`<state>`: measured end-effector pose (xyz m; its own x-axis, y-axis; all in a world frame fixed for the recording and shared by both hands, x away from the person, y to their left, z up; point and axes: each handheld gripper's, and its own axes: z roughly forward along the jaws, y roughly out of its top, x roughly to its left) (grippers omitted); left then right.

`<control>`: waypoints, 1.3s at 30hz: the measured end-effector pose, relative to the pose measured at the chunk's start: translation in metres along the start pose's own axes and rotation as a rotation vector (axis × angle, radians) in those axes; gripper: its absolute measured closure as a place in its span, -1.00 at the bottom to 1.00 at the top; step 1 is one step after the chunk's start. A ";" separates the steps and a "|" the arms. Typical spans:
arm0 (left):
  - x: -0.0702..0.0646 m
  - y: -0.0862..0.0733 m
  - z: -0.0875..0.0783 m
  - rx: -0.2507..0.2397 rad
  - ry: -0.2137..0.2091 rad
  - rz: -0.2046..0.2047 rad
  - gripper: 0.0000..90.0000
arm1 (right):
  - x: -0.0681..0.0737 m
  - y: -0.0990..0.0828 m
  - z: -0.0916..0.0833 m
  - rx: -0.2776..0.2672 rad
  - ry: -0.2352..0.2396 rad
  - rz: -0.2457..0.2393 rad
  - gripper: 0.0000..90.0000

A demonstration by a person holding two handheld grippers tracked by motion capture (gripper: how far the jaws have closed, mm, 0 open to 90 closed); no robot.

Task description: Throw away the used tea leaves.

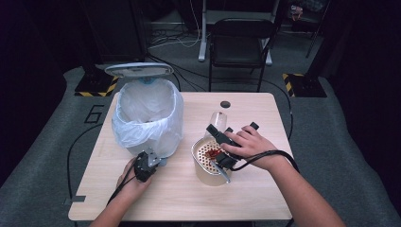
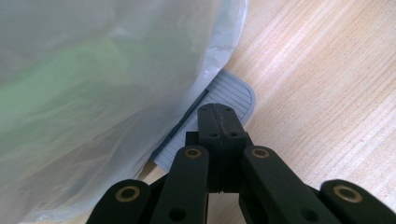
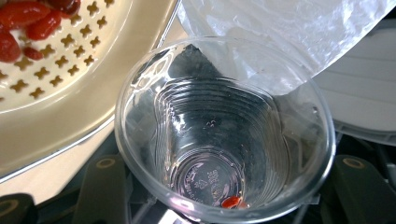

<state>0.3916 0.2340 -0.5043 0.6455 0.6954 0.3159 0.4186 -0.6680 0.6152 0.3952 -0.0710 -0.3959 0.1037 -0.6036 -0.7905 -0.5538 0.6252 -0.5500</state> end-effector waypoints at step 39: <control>0.001 0.000 0.000 -0.001 -0.017 -0.013 1.00 | -0.076 -0.048 0.028 -0.303 0.960 1.184 -0.04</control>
<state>0.3922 0.2341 -0.5041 0.6507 0.6992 0.2961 0.4261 -0.6590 0.6198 0.4367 -0.0414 -0.3169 -0.9816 -0.0079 -0.1906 -0.0866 0.9088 0.4081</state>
